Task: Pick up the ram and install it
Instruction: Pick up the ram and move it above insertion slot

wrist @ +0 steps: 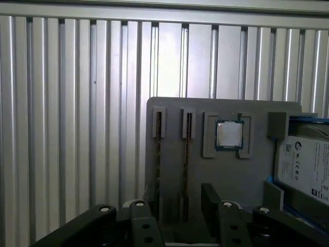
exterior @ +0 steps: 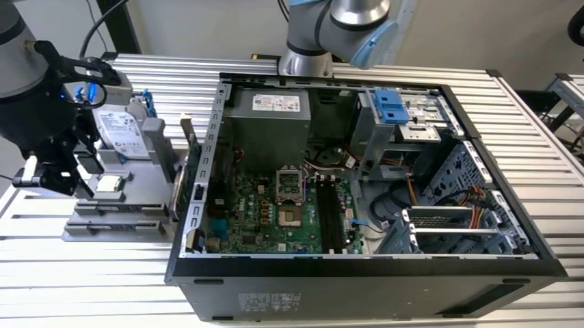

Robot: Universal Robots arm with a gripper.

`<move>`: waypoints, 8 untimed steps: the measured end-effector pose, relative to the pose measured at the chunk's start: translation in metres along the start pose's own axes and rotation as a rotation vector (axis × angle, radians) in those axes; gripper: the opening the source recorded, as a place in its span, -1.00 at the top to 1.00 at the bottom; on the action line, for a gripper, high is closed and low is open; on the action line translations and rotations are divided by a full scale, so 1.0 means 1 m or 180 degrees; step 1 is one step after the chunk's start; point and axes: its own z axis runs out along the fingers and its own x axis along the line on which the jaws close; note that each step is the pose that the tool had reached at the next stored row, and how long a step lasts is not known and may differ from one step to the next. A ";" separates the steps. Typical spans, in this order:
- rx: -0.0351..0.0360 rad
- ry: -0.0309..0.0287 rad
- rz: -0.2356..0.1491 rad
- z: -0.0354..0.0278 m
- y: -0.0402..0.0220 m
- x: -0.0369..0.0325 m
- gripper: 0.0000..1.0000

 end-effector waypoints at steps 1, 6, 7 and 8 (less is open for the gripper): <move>0.0000 0.0000 0.0000 0.0003 0.0000 0.0000 -1.00; 0.0001 0.0000 0.0000 0.0036 0.0012 0.0001 -1.00; 0.0000 0.0000 0.0000 0.0047 0.0015 0.0001 -1.00; 0.0000 0.0000 0.0000 0.0058 0.0017 0.0002 -1.00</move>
